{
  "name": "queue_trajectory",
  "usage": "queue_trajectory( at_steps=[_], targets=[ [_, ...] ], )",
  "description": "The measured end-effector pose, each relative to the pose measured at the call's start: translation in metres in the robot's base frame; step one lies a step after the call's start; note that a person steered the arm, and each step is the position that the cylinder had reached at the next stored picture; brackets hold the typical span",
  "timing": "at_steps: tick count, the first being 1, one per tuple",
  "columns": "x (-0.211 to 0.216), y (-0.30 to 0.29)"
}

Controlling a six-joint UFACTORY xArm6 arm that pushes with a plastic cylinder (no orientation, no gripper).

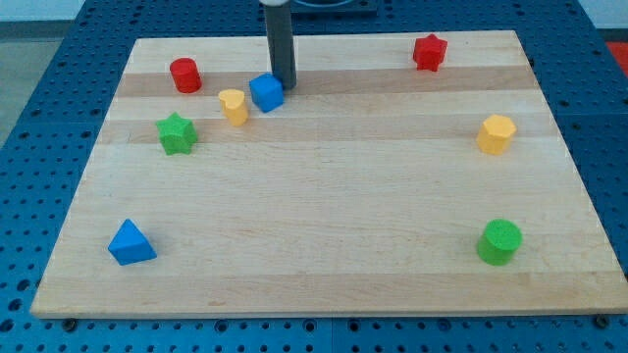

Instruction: Slide the red star into the red circle

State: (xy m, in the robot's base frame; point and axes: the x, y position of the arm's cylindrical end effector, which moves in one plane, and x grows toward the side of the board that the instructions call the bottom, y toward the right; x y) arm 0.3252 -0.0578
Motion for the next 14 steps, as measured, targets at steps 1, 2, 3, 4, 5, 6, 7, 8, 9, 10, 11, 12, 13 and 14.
queue_trajectory(
  at_steps=[1, 2, 3, 4, 5, 6, 7, 8, 9, 10, 11, 12, 13, 14],
  targets=[
    [0.027, 0.033],
    [0.016, 0.142],
    [-0.023, 0.254],
    [-0.059, 0.282],
    [-0.065, 0.252],
    [-0.063, 0.205],
    [-0.062, 0.167],
    [-0.062, 0.164],
    [-0.062, 0.164],
    [-0.065, 0.164],
    [-0.070, 0.172],
    [-0.068, 0.197],
    [-0.066, 0.201],
    [-0.095, 0.204]
  ],
)
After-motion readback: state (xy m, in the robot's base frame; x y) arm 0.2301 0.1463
